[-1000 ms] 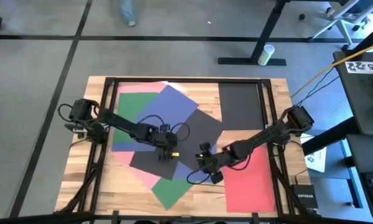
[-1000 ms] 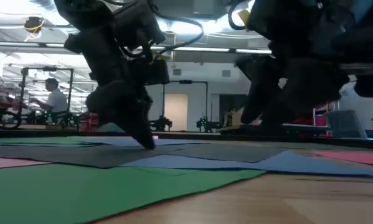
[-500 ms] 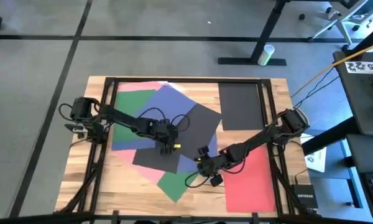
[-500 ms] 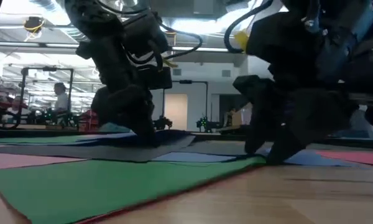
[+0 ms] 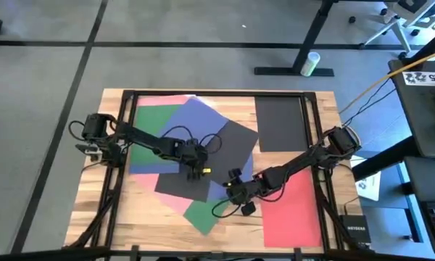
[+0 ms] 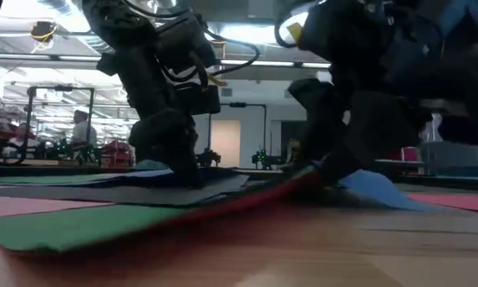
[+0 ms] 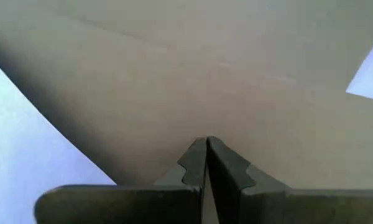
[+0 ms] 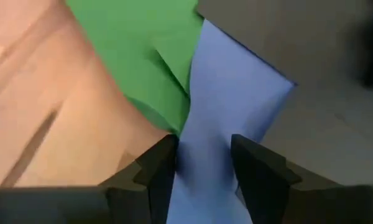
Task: Organize paper
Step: Stack the black paper on top of the other black paper on the table
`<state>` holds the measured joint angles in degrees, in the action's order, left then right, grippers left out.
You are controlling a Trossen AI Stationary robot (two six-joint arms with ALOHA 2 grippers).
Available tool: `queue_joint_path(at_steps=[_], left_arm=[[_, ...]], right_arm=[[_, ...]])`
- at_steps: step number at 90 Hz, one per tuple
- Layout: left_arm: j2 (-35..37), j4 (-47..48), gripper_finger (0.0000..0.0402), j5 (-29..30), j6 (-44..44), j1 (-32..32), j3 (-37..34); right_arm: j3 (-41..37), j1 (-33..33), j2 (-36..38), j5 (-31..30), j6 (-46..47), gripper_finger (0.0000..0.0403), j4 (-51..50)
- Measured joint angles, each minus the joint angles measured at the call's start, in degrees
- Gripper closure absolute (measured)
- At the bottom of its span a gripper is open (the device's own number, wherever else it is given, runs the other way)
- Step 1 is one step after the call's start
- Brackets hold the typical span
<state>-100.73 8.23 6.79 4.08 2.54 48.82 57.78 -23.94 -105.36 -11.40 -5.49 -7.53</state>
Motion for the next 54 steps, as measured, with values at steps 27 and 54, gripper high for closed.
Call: queue_joint_path(at_steps=[27,54], left_arm=[[0.0,-1.9,0.0402,-0.3,0.2,0.0,-2.6],[0.0,-2.7,0.0402,-0.3,0.0,0.0,-2.9]], right_arm=[[3.5,-0.1,0.0,0.8,-0.6,0.0256,-6.6],[6.9,-0.5,0.0,2.8,2.1,0.0256,-15.9]])
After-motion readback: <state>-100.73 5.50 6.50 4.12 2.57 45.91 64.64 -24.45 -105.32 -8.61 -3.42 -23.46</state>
